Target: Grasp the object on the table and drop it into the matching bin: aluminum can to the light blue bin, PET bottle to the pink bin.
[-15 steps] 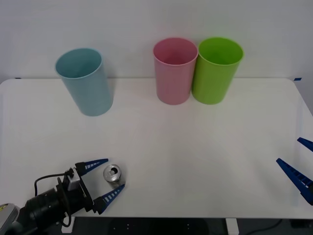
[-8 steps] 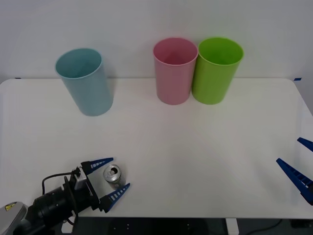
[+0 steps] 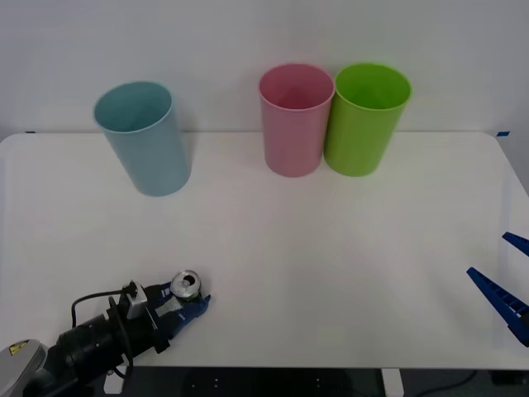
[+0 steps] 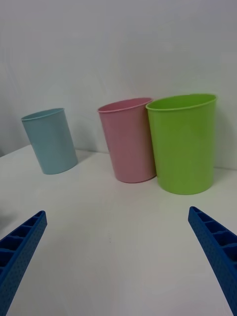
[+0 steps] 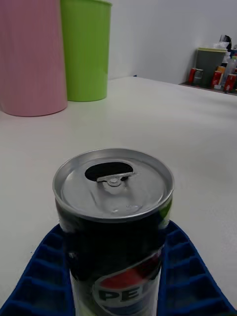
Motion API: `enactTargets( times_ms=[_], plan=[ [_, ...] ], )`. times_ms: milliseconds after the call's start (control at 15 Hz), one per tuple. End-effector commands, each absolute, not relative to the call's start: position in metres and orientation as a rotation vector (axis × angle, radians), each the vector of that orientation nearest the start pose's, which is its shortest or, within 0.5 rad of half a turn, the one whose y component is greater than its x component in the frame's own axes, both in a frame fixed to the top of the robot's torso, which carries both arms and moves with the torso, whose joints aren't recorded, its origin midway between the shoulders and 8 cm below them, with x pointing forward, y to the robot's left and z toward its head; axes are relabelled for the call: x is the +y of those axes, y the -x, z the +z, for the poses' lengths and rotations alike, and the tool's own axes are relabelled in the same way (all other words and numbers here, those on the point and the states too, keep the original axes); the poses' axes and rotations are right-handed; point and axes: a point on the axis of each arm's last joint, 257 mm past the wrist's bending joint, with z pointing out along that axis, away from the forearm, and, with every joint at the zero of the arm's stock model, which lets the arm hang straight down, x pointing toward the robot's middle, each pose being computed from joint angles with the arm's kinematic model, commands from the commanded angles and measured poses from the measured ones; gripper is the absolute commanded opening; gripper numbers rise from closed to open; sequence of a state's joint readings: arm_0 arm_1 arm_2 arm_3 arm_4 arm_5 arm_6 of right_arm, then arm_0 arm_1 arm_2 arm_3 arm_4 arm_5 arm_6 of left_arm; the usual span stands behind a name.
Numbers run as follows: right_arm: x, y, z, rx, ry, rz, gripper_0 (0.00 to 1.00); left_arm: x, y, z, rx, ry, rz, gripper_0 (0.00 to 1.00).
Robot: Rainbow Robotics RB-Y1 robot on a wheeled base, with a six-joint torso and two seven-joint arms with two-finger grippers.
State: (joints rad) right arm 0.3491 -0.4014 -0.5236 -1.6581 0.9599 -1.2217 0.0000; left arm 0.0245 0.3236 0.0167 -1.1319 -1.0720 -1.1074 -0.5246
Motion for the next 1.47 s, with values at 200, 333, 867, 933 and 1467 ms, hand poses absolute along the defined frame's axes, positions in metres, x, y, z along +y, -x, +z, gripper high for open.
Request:
enactTargets(
  times_ms=[200, 333, 867, 933, 1467],
  plan=[
    [-0.33, -0.342, -0.169, 1.441, 0.465, 0.567, 1.0, 0.159, -0.397, -0.332, 1.478, -0.79, -0.63, 0.0],
    [-0.33, -0.342, -0.169, 1.441, 0.465, 0.567, 1.0, 0.165, -0.4, -0.329, 1.476, -0.782, -0.616, 0.0],
    [-0.33, -0.342, -0.169, 1.441, 0.465, 0.567, 1.0, 0.209, -0.421, -0.285, 1.424, -0.65, -0.581, 0.0],
    [-0.33, -0.342, -0.169, 1.441, 0.465, 0.567, 1.0, 0.213, -0.423, -0.28, 1.417, -0.637, -0.576, 0.0],
    [-0.33, -0.342, -0.169, 1.441, 0.465, 0.567, 1.0, 0.246, -0.428, -0.222, 1.392, -0.477, -0.594, 0.0]
  ],
)
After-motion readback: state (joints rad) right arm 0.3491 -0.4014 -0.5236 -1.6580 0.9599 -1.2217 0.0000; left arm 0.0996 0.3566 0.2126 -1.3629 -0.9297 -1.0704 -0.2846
